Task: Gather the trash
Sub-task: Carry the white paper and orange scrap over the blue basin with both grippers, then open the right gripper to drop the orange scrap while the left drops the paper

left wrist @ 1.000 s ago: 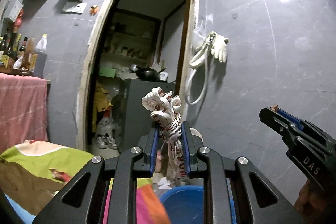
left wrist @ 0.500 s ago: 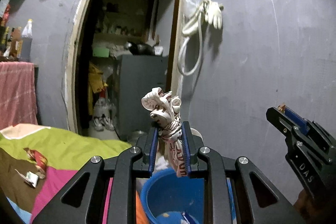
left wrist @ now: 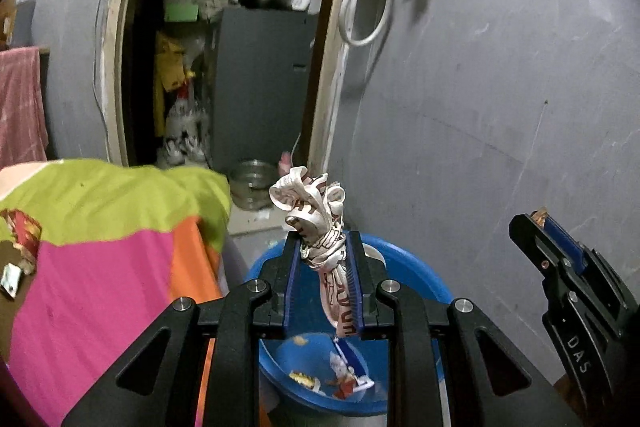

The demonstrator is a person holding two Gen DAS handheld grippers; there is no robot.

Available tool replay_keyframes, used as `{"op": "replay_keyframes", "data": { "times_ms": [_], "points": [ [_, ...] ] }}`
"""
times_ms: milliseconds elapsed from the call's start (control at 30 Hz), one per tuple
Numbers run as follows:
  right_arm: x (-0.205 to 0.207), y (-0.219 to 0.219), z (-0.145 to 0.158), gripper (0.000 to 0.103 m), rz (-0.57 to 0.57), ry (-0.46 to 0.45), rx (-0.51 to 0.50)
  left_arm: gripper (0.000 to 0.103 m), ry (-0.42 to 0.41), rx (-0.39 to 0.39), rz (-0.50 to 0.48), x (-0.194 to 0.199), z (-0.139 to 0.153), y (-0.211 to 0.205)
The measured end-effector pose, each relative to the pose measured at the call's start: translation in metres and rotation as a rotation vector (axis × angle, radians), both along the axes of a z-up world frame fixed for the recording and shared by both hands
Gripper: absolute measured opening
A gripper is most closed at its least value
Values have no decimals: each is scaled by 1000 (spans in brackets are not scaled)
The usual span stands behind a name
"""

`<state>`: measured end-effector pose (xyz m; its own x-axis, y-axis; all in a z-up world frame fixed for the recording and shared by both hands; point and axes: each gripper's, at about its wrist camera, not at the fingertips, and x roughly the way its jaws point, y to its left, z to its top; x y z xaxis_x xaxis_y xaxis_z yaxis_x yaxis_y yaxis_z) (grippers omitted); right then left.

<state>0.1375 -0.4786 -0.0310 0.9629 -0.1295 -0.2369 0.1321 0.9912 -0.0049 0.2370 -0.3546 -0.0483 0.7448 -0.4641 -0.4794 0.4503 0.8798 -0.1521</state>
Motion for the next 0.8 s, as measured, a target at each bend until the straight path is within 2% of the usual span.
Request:
{"op": "replay_keyframes", "data": {
  "times_ms": [300,533,667,800],
  "points": [
    [13,-8,-14,24,7,82,55,19,149,7,-10,21,-23,-2],
    [23,-16,-20,25,22,122,93,25,177,18,-20,27,-24,-1],
    [27,-17,-22,31,36,139,106,26,199,19,-21,32,-26,-1],
    [28,-18,-22,32,43,146,114,31,211,9,-14,35,-25,2]
  ]
}}
